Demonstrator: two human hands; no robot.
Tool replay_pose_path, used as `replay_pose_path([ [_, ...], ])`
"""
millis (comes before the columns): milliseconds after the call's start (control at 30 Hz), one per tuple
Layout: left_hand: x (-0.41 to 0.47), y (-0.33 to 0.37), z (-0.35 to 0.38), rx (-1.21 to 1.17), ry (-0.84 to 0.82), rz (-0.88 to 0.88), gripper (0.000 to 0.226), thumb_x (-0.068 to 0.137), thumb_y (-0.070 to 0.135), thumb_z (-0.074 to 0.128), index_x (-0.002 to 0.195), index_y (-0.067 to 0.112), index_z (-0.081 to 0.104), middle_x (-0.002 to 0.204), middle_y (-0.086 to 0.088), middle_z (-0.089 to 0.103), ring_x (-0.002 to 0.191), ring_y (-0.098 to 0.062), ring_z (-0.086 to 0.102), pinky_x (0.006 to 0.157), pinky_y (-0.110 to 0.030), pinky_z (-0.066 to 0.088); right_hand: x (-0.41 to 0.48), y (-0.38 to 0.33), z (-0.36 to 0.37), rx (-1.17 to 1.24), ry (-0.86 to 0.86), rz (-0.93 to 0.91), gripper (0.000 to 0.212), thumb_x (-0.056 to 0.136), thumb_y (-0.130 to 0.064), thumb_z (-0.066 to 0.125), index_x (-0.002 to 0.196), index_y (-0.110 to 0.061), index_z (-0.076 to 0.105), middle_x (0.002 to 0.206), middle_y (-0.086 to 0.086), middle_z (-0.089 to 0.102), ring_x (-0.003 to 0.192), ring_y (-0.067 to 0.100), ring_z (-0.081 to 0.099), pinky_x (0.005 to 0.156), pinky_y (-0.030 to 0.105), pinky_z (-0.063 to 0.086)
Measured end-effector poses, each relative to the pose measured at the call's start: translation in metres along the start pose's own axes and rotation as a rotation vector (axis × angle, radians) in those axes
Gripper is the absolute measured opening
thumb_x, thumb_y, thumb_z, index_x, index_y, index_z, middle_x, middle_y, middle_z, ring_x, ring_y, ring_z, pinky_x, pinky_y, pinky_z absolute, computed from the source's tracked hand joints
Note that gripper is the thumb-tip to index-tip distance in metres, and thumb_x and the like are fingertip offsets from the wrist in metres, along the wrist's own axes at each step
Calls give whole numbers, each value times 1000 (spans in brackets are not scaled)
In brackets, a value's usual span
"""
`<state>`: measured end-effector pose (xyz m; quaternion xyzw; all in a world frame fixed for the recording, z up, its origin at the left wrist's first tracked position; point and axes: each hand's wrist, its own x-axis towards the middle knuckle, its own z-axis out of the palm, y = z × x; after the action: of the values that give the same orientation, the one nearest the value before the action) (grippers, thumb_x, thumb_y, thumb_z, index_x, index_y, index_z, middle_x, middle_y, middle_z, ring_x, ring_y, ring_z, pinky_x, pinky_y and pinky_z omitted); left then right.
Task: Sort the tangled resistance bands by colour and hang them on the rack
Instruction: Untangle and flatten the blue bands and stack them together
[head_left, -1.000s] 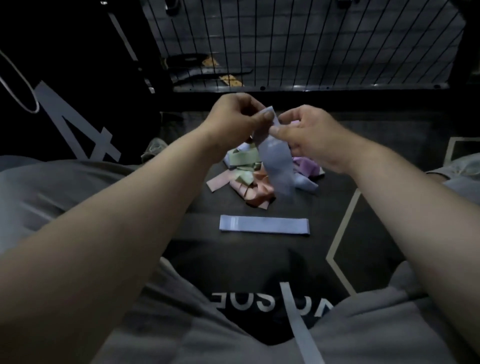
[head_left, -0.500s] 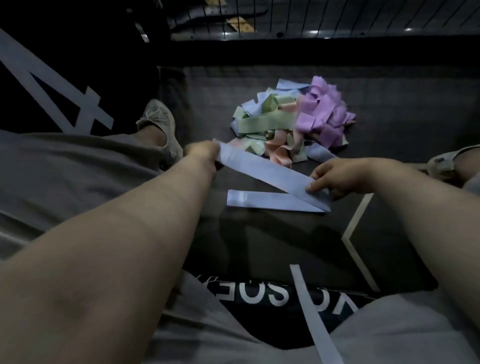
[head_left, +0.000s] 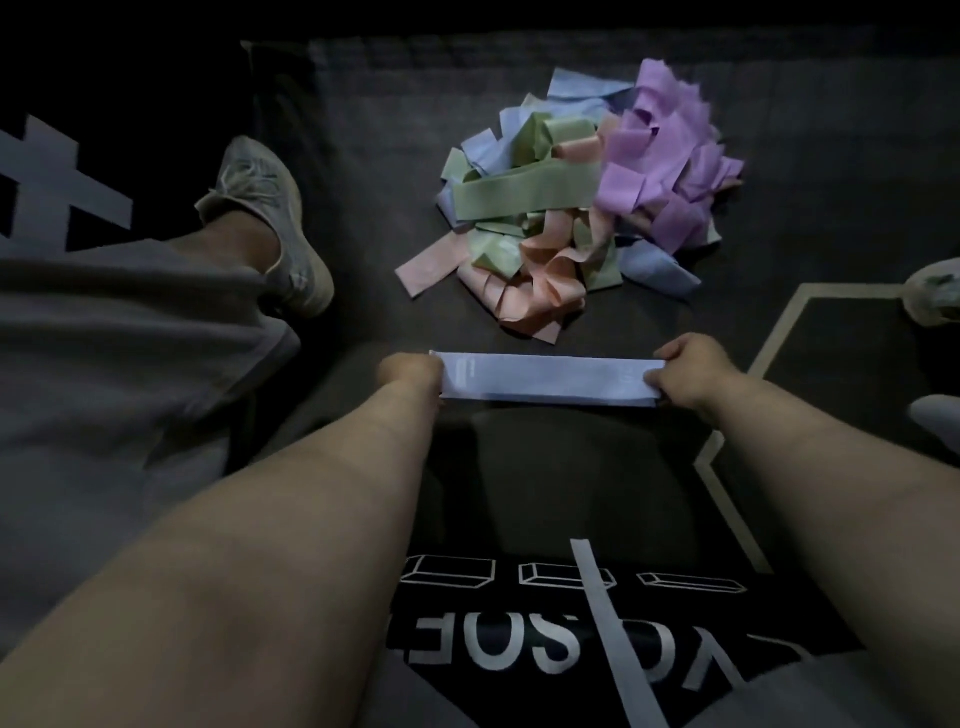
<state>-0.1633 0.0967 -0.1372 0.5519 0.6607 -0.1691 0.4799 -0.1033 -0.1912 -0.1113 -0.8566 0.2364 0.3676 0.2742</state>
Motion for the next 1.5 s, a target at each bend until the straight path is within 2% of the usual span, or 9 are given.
replay_pose_path([
  [300,18,-18,-1,349,47,260,13,84,17,75,75,20,66,104,-8,73,98,-27,69,96,-35,54,19,21,25,-140,56,-114,21,87,-11,71,104,-17,60,104,10,64,96,27,61,84,33,49],
  [467,17,-20,0,527,54,397,17,88,23,72,98,19,60,112,-7,67,95,-22,62,85,-29,47,22,32,30,-241,85,-165,32,87,-18,70,118,-15,61,120,17,56,104,34,59,94,38,49],
  [667,8,-25,1,1171,79,713,76,79,41,78,143,29,39,145,-4,36,133,-28,40,102,-45,40,11,37,31,-727,77,-393,86,74,-36,83,147,-26,39,142,10,27,129,33,35,108,43,36],
  [800,11,-26,6,1376,8,860,63,87,27,71,142,30,40,145,-4,36,132,-28,40,102,-42,38,16,37,36,-832,46,-433,69,87,-23,69,147,-24,36,143,8,32,131,31,37,107,41,34],
  [1000,15,-23,6,1351,-29,864,64,89,26,69,145,27,38,143,-6,38,127,-29,45,100,-42,41,20,41,34,-808,53,-434,66,86,-30,71,143,-23,37,135,9,36,124,32,42,101,42,41],
  [1100,8,-24,9,978,-6,557,85,83,30,77,151,18,27,148,-10,31,135,-32,40,111,-44,37,18,39,39,-402,95,-130,77,82,-39,78,140,-10,36,139,19,35,127,41,42,103,46,41],
  [1167,4,-26,15,786,33,414,68,87,28,69,145,12,37,145,-12,37,133,-33,42,112,-44,38,21,37,43,-151,113,31,63,90,-31,70,136,0,39,140,25,39,126,45,46,103,45,42],
  [1300,-2,-29,25,842,57,412,40,96,25,54,135,12,51,131,-11,44,122,-31,50,106,-45,44,21,36,43,-140,98,61,44,96,-18,58,133,0,44,137,25,44,122,43,51,101,46,46],
  [1500,0,-17,20,871,77,423,46,97,31,50,140,14,48,138,-12,44,126,-32,49,107,-44,41,23,20,25,-114,222,17,48,96,-23,61,137,-6,45,142,20,37,130,40,42,107,45,38],
])
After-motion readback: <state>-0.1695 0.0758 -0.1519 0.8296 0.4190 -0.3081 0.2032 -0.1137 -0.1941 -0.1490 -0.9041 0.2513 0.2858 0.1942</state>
